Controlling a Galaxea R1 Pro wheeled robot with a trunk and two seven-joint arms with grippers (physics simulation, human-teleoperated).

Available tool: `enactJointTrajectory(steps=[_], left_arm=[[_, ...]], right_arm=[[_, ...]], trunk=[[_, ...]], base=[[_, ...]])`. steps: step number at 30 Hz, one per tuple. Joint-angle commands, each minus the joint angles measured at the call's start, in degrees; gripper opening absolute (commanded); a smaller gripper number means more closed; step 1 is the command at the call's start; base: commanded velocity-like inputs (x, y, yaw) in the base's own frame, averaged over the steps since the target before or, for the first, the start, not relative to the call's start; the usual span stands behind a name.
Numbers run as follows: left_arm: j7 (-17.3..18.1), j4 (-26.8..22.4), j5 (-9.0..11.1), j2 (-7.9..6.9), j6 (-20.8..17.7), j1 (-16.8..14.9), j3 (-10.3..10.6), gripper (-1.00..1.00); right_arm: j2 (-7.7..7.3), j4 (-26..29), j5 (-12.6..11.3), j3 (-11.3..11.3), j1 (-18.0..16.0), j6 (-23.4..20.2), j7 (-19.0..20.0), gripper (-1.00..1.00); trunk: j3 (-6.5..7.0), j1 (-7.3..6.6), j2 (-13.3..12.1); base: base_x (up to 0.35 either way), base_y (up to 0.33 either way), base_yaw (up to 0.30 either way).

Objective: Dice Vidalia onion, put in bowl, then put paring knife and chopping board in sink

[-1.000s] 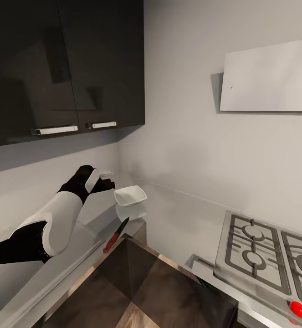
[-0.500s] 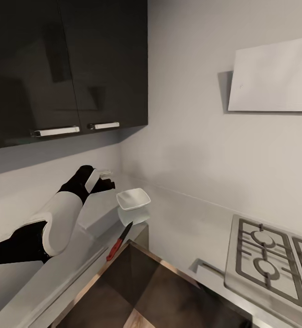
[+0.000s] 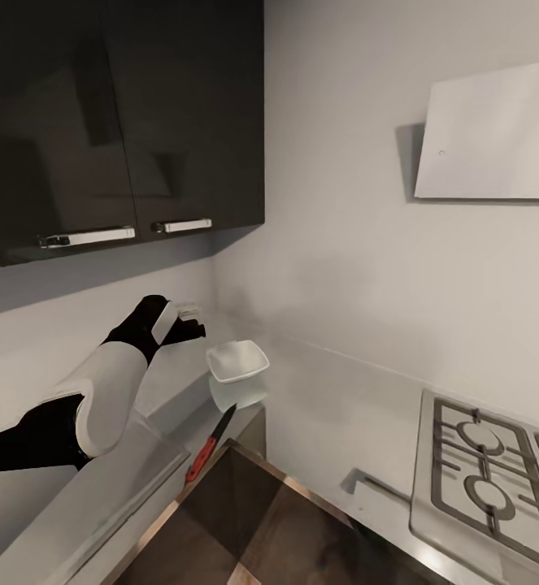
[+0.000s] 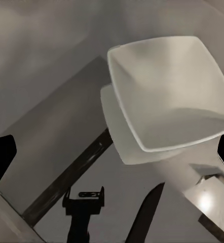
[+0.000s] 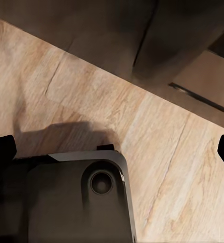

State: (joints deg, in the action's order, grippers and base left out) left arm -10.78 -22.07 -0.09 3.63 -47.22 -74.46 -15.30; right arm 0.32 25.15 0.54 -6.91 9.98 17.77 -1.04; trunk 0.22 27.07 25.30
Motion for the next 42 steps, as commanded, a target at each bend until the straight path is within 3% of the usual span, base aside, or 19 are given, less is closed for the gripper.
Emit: enactJointTrajectory(steps=[1, 10, 15, 18, 29, 42], left_arm=[[-0.2, -0.08, 0.01, 0.06, -0.21, 0.0, -0.35, 1.0], [-0.2, -0.08, 0.01, 0.06, -0.22, 0.02, -0.35, 1.0], [-0.2, -0.08, 0.01, 0.06, -0.23, 0.02, -0.35, 1.0], [-0.2, -0.08, 0.01, 0.06, -0.23, 0.02, -0.35, 1.0], [-0.12, -0.12, -0.08, 0.06, -0.24, 0.02, -0.37, 1.0], [-0.12, -0.25, 0.0, 0.06, -0.24, 0.02, -0.35, 1.0]], right_arm=[[0.03, 0.07, 0.03, -0.13, 0.04, 0.07, -0.06, 1.0], [0.51, -0.94, 0.06, -0.09, 0.04, 0.07, -0.1, 1.0], [2.45, -7.35, 0.07, -0.17, 0.04, 0.33, 0.21, 1.0], [2.77, -8.18, 0.07, -0.18, 0.04, 0.39, 0.35, 1.0], [2.93, -8.55, 0.07, -0.2, 0.04, 0.3, 0.42, 1.0], [2.93, -8.54, 0.06, -0.21, 0.04, 0.25, 0.42, 1.0]], trunk=[[0.0, 0.04, 0.03], [0.0, 0.04, 0.03], [0.0, 0.04, 0.03], [0.0, 0.04, 0.03], [-0.2, 0.04, 0.03], [-1.34, 0.04, 0.03]], base=[[0.108, 0.0, 0.0], [0.029, 0.0, 0.0], [0.001, 0.0, 0.0], [0.0, 0.0, 0.0], [0.0, 0.0, 0.0], [0.115, 0.1, 0.0]])
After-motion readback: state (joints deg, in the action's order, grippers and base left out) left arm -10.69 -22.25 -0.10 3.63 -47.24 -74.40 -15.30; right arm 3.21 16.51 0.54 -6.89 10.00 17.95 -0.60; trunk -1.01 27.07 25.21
